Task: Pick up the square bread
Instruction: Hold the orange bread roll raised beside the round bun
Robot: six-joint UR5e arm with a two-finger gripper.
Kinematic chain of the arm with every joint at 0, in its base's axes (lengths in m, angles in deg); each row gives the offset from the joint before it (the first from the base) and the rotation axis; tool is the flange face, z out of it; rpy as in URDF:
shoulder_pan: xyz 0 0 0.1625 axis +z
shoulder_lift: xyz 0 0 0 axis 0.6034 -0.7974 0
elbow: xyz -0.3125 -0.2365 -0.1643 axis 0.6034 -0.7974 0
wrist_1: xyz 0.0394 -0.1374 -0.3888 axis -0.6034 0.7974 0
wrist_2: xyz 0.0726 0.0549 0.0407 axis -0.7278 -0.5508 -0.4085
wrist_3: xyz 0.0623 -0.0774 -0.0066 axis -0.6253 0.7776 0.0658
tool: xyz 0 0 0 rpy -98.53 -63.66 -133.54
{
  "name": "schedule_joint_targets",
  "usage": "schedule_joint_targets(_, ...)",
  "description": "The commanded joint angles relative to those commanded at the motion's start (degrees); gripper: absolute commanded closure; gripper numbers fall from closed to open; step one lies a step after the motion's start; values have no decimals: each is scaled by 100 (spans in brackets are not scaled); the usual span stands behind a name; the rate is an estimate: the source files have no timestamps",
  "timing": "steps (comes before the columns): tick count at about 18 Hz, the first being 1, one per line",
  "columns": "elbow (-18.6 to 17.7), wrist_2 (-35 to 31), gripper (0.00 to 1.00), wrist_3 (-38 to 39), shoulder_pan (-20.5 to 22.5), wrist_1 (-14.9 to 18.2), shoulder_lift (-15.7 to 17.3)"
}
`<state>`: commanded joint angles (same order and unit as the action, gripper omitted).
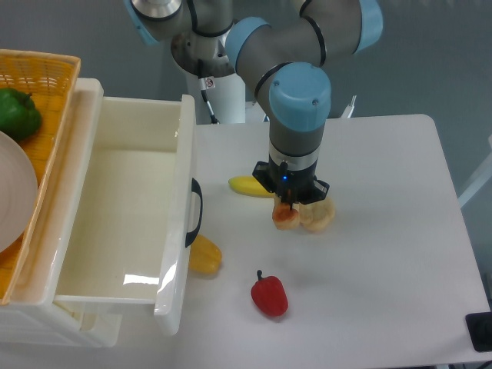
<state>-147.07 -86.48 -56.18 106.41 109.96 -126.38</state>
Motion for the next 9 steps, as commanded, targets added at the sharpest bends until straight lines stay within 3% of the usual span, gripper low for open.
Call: schedule_joint_targets(9,-53,71,94,0,-17,80,9)
